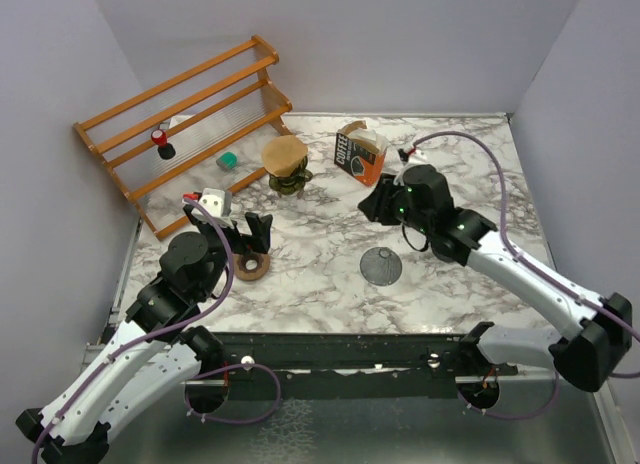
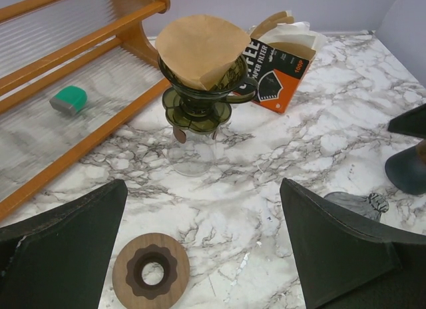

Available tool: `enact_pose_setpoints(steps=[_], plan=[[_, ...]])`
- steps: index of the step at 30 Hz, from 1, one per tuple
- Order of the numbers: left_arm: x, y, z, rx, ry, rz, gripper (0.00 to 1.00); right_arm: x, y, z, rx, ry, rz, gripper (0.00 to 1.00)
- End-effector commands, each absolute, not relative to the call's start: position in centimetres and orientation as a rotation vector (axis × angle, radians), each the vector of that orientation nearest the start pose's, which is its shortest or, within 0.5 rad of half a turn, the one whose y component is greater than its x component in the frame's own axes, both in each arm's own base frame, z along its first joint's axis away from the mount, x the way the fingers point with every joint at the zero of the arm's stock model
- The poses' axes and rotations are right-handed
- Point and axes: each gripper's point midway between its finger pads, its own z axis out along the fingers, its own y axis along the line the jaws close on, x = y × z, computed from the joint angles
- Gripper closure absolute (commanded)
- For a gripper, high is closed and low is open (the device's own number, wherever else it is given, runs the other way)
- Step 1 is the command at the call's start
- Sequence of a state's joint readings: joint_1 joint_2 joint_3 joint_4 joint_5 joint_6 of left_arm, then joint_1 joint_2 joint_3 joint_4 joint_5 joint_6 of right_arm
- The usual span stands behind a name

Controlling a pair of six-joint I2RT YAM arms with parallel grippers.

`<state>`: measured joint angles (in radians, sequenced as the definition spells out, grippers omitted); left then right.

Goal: Place the coffee filter in the dripper
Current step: Move the coffee server to the center of the board, then pick up the coffee server from the center of the board.

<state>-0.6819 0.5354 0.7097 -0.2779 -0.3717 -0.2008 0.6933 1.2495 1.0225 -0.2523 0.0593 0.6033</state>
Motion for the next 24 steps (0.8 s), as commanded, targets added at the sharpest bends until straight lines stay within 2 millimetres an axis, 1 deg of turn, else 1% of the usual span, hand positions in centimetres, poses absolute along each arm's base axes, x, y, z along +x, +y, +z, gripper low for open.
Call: enact_pose_setpoints(steps=[1, 2, 4, 7, 11, 14, 17, 21, 24], plan=[[23.6, -12.5, 27.9, 0.144, 1.685, -0.379, 0.01, 28.7, 18.5, 23.1, -0.039, 2.133, 0.329, 0.62], [23.6, -12.6, 27.8, 0.149, 1.688, -0.381, 0.01, 28.5, 17.4, 23.8, -0.031, 2.119, 0.287, 0.6], [23.6, -12.9, 27.7, 0.157, 1.693, -0.387, 0.01, 28.1, 15.6, 24.6, -0.024, 2.114, 0.195, 0.57], [23.6, -13.1, 27.6, 0.17, 1.696, -0.395, 0.01, 27.4, 13.5, 24.9, -0.046, 2.154, 0.064, 0.54], [23.6, -13.0, 27.7, 0.167, 1.694, -0.395, 0.01, 26.5, 11.3, 24.0, -0.074, 2.234, -0.109, 0.49], [23.6, -13.0, 27.8, 0.165, 1.687, -0.399, 0.01, 26.4, 10.5, 23.1, -0.093, 2.28, -0.199, 0.46], [23.6, -13.1, 27.8, 0.166, 1.689, -0.4, 0.01, 26.9, 9.6, 22.1, -0.092, 2.312, -0.271, 0.43], [23.6, -13.1, 27.7, 0.17, 1.691, -0.399, 0.01, 28.0, 8.8, 20.4, -0.06, 2.362, -0.284, 0.43], [23.6, -13.1, 27.7, 0.171, 1.691, -0.399, 0.01, 28.7, 7.6, 19.3, -0.001, 2.387, -0.293, 0.42]])
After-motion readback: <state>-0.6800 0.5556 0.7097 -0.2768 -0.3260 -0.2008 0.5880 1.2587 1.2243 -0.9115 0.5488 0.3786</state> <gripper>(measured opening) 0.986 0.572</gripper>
